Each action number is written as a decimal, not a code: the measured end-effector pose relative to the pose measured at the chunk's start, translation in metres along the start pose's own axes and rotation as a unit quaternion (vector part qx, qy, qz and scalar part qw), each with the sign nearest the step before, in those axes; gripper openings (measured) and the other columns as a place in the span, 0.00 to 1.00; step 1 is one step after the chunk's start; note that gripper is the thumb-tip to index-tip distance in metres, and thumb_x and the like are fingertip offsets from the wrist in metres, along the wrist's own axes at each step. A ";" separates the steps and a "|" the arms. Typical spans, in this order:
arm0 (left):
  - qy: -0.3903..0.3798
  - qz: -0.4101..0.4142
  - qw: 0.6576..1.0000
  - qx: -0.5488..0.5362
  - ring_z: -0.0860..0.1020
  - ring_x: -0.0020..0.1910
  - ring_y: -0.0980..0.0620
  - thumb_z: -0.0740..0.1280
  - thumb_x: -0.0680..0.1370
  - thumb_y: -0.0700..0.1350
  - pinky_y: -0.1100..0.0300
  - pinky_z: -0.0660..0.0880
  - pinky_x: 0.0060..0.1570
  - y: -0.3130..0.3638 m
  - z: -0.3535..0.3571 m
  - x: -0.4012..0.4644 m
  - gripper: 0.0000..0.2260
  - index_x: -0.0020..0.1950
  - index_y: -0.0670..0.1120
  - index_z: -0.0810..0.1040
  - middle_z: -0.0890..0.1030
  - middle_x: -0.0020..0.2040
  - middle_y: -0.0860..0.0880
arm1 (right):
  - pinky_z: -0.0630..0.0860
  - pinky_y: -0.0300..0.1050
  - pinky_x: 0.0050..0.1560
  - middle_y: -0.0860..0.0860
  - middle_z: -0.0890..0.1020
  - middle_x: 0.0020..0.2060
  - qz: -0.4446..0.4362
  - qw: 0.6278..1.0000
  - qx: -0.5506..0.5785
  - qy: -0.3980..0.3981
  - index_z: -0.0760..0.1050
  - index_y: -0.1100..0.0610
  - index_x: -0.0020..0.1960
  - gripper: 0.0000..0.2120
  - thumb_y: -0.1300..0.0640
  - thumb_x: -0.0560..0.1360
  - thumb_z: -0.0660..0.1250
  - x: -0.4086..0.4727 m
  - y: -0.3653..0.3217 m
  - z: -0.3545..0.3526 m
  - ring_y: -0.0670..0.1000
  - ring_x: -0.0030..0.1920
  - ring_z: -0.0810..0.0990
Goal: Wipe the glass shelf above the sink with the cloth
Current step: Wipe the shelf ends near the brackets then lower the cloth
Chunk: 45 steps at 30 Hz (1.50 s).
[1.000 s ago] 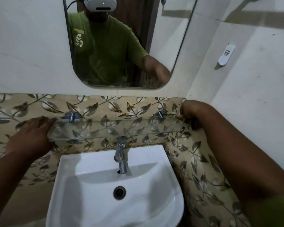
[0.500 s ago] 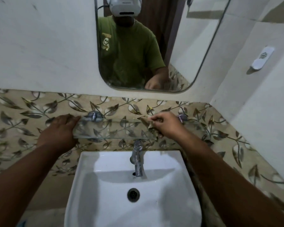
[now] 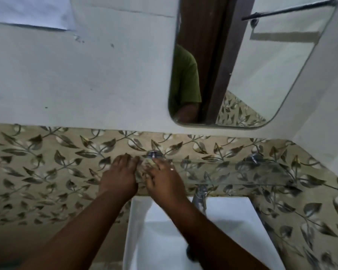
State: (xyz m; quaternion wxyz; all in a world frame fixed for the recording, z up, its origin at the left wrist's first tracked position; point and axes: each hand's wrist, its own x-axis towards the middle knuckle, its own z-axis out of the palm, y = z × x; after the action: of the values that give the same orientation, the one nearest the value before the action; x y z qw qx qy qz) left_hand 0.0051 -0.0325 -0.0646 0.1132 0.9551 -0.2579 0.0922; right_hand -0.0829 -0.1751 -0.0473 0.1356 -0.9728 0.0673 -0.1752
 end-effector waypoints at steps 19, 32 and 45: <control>-0.015 0.021 1.000 -0.005 0.63 0.73 0.41 0.67 0.69 0.49 0.45 0.79 0.52 -0.013 0.011 0.002 0.36 0.76 0.52 0.61 0.68 0.71 0.45 | 0.75 0.43 0.47 0.45 0.83 0.55 0.101 0.993 -0.058 -0.007 0.84 0.46 0.56 0.17 0.63 0.75 0.65 -0.019 0.032 -0.048 0.50 0.50 0.82; -0.011 0.028 0.999 0.022 0.64 0.74 0.40 0.65 0.70 0.49 0.43 0.77 0.56 -0.011 0.006 -0.001 0.36 0.78 0.51 0.62 0.69 0.73 0.43 | 0.76 0.43 0.50 0.48 0.85 0.55 0.090 0.994 -0.064 -0.003 0.85 0.46 0.57 0.13 0.56 0.76 0.68 -0.004 0.059 -0.065 0.52 0.54 0.83; -0.006 0.023 1.000 0.020 0.67 0.71 0.38 0.58 0.67 0.60 0.41 0.77 0.58 -0.013 0.006 0.000 0.38 0.77 0.50 0.66 0.72 0.71 0.41 | 0.78 0.44 0.53 0.49 0.87 0.54 0.239 0.967 -0.079 0.032 0.86 0.44 0.54 0.12 0.55 0.76 0.68 0.008 0.172 -0.105 0.54 0.54 0.84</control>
State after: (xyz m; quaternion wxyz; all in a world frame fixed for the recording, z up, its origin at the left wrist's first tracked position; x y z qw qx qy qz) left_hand 0.0120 -0.0231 -0.0730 0.0903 0.9516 -0.2781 0.0946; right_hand -0.1278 -0.3661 0.0004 0.0943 -0.9302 0.3153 -0.1626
